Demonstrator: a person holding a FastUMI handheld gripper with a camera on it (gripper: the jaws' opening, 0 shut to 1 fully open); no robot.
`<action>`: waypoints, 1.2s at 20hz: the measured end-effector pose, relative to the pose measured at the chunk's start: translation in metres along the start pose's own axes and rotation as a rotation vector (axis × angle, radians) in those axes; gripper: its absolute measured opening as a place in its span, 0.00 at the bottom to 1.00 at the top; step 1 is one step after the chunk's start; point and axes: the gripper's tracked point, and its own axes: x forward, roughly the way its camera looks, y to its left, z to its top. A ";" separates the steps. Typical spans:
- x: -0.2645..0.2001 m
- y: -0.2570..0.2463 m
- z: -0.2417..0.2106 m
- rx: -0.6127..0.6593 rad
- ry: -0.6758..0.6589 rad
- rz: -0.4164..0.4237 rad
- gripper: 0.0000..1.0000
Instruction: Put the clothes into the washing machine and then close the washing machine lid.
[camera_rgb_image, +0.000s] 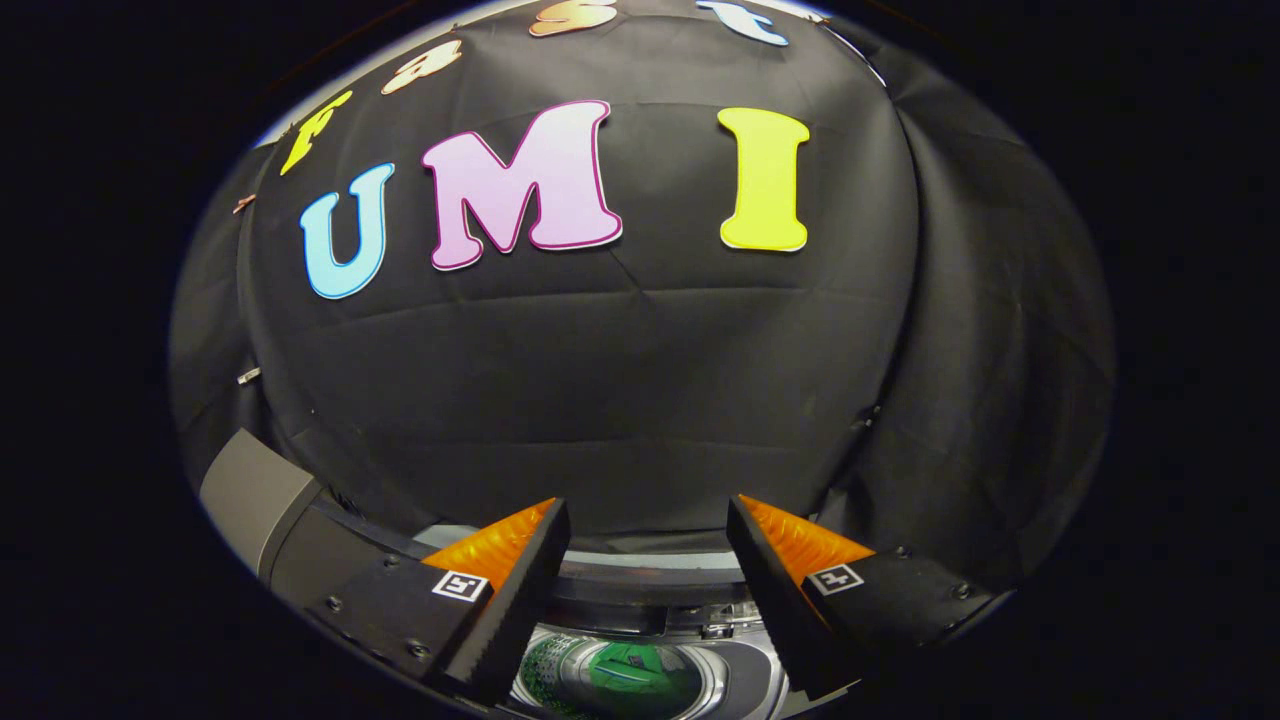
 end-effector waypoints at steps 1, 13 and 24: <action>-0.003 0.000 -0.001 -0.001 0.001 -0.005 0.99; -0.041 0.003 -0.030 -0.006 0.015 -0.056 0.99; -0.108 0.027 -0.121 -0.011 0.168 -0.026 0.99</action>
